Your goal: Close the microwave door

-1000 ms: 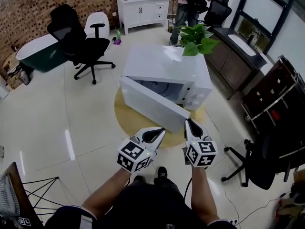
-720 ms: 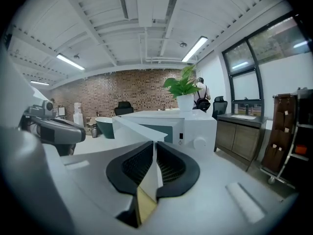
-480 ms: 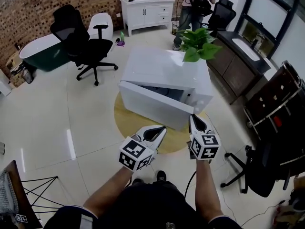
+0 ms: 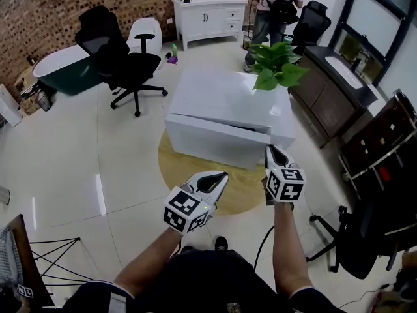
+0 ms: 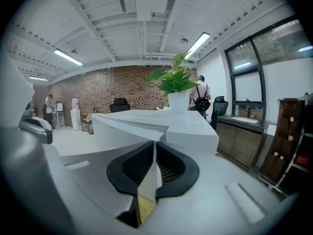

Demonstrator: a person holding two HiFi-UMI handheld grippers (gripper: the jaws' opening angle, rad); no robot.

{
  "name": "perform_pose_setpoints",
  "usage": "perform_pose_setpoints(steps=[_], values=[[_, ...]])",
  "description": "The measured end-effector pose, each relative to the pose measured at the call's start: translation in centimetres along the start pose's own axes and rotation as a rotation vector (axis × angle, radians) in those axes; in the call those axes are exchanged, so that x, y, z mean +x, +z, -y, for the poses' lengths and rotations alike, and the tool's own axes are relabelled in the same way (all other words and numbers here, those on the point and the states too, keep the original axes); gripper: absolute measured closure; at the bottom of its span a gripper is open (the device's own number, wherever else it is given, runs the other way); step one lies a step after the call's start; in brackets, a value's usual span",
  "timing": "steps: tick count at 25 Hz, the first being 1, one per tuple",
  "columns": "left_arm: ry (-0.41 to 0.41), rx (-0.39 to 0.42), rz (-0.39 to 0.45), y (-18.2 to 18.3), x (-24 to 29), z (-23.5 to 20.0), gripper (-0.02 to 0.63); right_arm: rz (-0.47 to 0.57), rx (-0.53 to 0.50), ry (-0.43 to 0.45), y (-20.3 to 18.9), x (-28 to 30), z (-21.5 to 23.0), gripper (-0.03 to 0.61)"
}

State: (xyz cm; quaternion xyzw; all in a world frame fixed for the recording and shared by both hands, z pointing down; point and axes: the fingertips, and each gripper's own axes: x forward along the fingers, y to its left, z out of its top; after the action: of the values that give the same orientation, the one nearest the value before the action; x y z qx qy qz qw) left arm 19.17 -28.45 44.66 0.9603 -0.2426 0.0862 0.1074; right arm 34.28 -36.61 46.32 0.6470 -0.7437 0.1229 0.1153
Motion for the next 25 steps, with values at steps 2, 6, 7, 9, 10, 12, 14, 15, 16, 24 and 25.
perform_pose_setpoints(steps=[2, 6, 7, 9, 10, 12, 14, 15, 16, 24, 25], values=[[0.009, 0.0, 0.002, 0.1, 0.1, -0.3, 0.601, -0.002, -0.001, -0.001, 0.2, 0.6, 0.4, 0.558], [0.025, -0.004, 0.006, 0.4, 0.3, -0.9, 0.601, -0.002, 0.01, -0.004, 0.5, 1.3, 0.8, 0.555], [0.027, -0.004, 0.008, 0.4, 0.4, -1.0, 0.601, 0.001, 0.016, -0.004, 0.5, 1.3, 0.8, 0.555], [0.031, -0.005, 0.008, 0.5, 0.5, -1.2, 0.601, 0.01, 0.03, -0.005, 0.6, 1.3, 0.7, 0.555], [0.031, -0.006, 0.008, 0.6, 0.5, -1.3, 0.603, 0.012, 0.037, -0.009, 0.6, 1.3, 0.7, 0.554], [0.03, -0.008, 0.007, 0.6, 0.6, -1.2, 0.602, 0.013, 0.046, -0.022, 0.6, 1.3, 0.7, 0.554], [0.03, -0.009, 0.004, 0.5, 0.7, -1.2, 0.602, 0.016, 0.049, -0.036, 0.7, 1.4, 0.7, 0.552], [0.031, -0.011, 0.003, 0.4, 0.7, -1.2, 0.601, 0.019, 0.051, -0.044, 0.7, 1.4, 0.7, 0.552], [0.032, -0.012, 0.002, 0.3, 0.6, -1.2, 0.601, 0.022, 0.054, -0.051, 0.7, 1.4, 0.8, 0.552], [0.057, -0.031, 0.001, -0.2, -0.3, -2.0, 0.602, 0.008, 0.224, -0.197, 1.2, 2.8, 2.2, 0.553], [0.06, -0.032, 0.003, -0.2, -0.4, -2.1, 0.601, 0.008, 0.233, -0.221, 1.2, 2.9, 2.3, 0.549]])
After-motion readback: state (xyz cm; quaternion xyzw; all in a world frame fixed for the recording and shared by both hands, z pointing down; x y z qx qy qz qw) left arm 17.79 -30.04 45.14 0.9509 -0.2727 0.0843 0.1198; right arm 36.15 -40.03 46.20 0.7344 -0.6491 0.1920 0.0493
